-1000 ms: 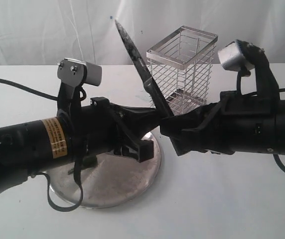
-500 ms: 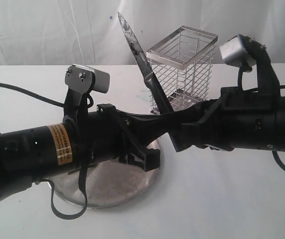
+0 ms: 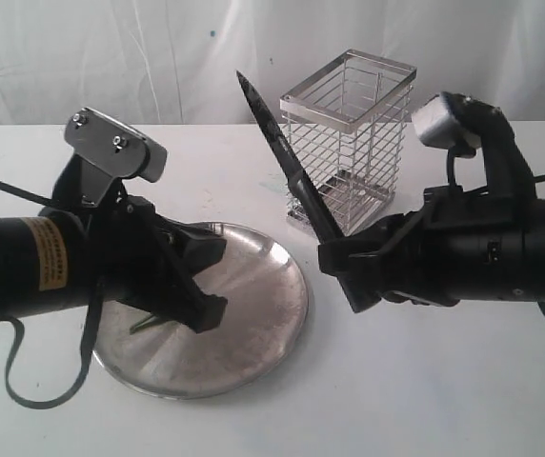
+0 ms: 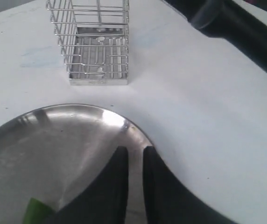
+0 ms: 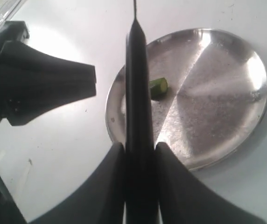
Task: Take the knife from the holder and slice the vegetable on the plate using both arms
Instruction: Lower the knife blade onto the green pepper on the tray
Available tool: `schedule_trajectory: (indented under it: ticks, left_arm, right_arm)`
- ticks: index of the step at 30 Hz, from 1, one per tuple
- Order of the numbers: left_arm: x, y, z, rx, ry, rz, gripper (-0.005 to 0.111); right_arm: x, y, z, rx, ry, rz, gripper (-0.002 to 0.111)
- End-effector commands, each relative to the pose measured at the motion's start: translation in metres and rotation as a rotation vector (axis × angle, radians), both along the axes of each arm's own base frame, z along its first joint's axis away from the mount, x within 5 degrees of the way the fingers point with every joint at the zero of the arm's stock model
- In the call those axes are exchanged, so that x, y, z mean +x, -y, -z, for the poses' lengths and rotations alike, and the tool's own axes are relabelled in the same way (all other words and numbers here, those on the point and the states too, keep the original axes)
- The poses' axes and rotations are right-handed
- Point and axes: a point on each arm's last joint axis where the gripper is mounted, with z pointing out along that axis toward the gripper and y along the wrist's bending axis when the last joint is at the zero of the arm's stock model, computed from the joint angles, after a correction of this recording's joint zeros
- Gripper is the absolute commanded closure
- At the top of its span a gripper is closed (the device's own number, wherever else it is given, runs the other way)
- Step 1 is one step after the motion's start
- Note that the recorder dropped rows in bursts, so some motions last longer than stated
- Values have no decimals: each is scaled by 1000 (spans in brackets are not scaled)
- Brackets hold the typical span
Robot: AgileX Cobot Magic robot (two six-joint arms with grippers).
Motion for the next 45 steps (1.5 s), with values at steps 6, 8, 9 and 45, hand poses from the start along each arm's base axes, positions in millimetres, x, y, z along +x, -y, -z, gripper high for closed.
schedule_trajectory:
  ticks: [6,8,9,45]
  left_arm:
    - [-5,-29,-14,90,4,-86,82]
    - [-4,-32,-14,93,3,-96,71]
    - [-3,-32,-14,93,3,-100,66]
    - [24,-44,14,176,-69,-176,49]
  right_arm:
    - [-3,-4,20,-61,-206,-57,108]
    - [-3,-12,28,-78,-237,-87,108]
    - [-4,-16,32,-87,-246,-101,108]
    - [20,-132,106,-214,-407,44,108]
